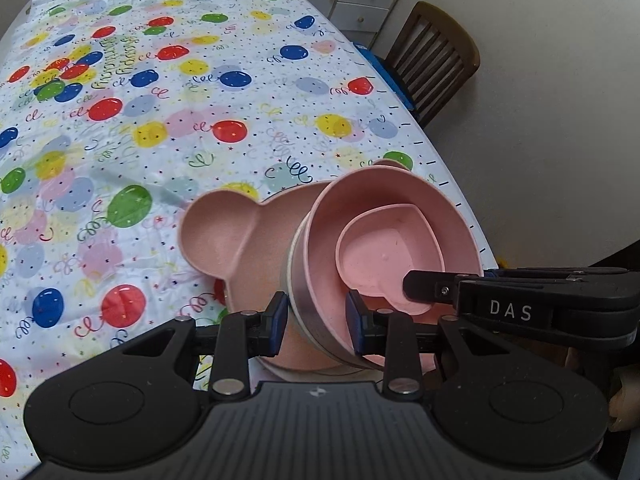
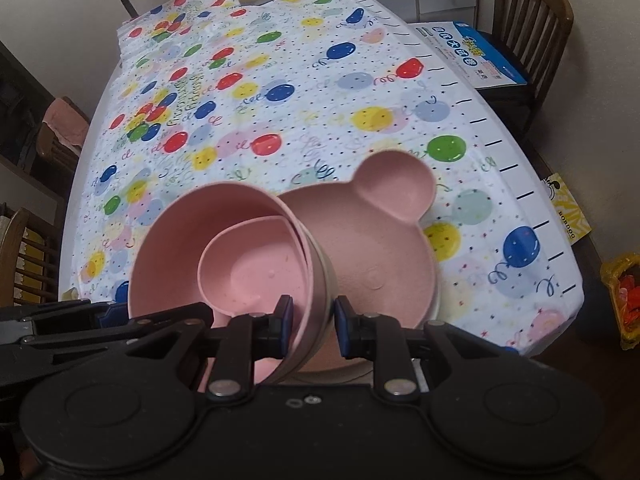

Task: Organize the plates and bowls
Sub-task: 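Lift the bowl stack and lower it onto the bear plate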

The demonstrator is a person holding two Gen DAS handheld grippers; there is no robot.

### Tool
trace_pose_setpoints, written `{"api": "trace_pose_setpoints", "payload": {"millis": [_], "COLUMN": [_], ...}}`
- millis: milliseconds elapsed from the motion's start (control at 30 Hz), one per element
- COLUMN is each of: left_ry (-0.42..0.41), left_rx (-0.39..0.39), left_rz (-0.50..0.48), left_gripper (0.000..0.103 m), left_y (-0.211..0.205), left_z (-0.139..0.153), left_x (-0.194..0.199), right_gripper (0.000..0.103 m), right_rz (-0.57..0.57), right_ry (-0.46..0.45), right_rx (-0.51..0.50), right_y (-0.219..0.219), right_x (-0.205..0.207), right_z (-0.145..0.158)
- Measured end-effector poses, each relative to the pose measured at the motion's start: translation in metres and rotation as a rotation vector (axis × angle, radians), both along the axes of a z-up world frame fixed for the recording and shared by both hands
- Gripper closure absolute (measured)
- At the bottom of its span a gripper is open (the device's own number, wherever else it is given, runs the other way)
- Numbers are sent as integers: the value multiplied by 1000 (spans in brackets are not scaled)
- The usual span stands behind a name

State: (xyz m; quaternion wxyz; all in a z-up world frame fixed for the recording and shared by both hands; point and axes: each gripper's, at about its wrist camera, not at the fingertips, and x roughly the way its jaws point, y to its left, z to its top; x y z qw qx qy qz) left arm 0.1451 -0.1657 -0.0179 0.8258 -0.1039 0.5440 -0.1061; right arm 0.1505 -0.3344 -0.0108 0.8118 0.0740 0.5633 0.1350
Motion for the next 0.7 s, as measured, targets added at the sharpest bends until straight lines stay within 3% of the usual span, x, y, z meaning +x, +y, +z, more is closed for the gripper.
{"api": "trace_pose_setpoints", "payload": {"millis": [700], "left_ry": [17], "left_rx": [52], "left_rz": [39], "left_gripper": [73], "left_y": [-28], "left_z": [-35], "left_x": [8], "right_gripper": [82], "right_rz": [101], "right_ry": [39], "right_rx": [-22], "right_y": [-27], "right_x": [24], "right_z": [-38]}}
